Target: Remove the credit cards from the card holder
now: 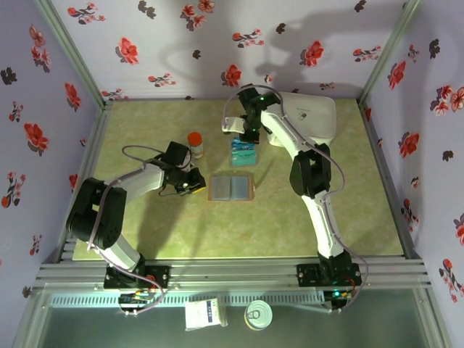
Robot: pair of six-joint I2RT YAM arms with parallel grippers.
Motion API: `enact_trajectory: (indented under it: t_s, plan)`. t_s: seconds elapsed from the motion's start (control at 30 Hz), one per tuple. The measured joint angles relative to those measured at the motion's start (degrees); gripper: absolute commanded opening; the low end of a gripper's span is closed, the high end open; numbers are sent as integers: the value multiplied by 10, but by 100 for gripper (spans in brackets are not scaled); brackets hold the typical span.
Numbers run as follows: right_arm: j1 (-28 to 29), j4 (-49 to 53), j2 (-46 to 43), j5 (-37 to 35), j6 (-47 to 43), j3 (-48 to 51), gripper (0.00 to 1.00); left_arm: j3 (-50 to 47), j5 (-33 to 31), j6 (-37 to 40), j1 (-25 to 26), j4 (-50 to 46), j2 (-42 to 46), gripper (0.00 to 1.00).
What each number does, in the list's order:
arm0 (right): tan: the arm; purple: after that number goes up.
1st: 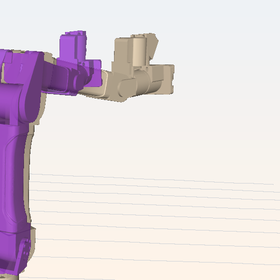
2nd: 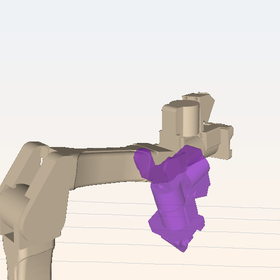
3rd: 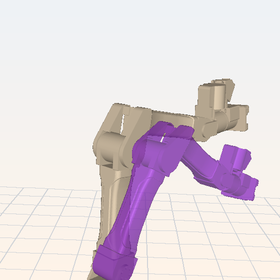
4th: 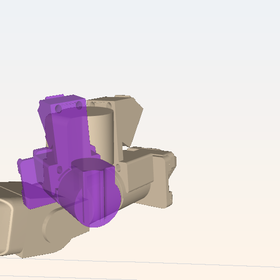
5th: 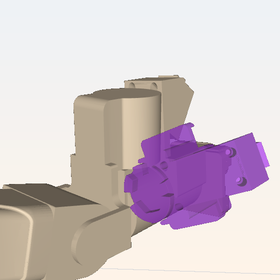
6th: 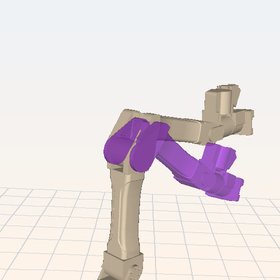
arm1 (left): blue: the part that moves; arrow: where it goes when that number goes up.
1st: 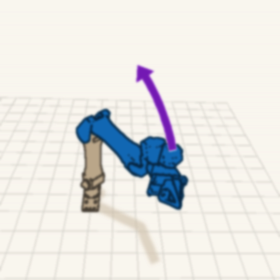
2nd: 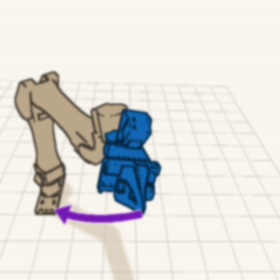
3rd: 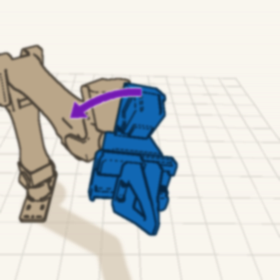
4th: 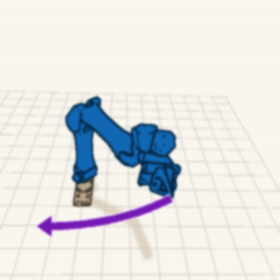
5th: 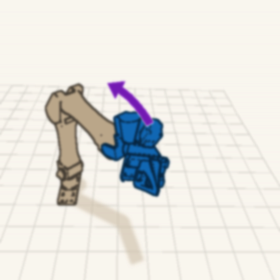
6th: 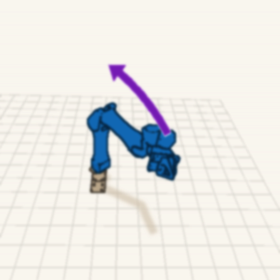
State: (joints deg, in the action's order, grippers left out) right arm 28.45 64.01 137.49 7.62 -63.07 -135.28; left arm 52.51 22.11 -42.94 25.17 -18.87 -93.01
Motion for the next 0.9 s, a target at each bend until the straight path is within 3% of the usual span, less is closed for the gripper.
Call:
enact_trajectory:
  t_s: [0.13,0.53,0.73,0.9]
  plan:
    - [0,-3,0,-5,-5,0,20,0,0,0,-1,0,0,13]
    - [0,-56,-13,-32,29,19,25,5,6,0,-3,0,-5,13]
    - [1,-132,-104,-30,145,154,35,13,8,5,-4,0,-17,13]
    - [9,-236,-218,-30,309,314,38,24,17,9,-4,9,-30,13]
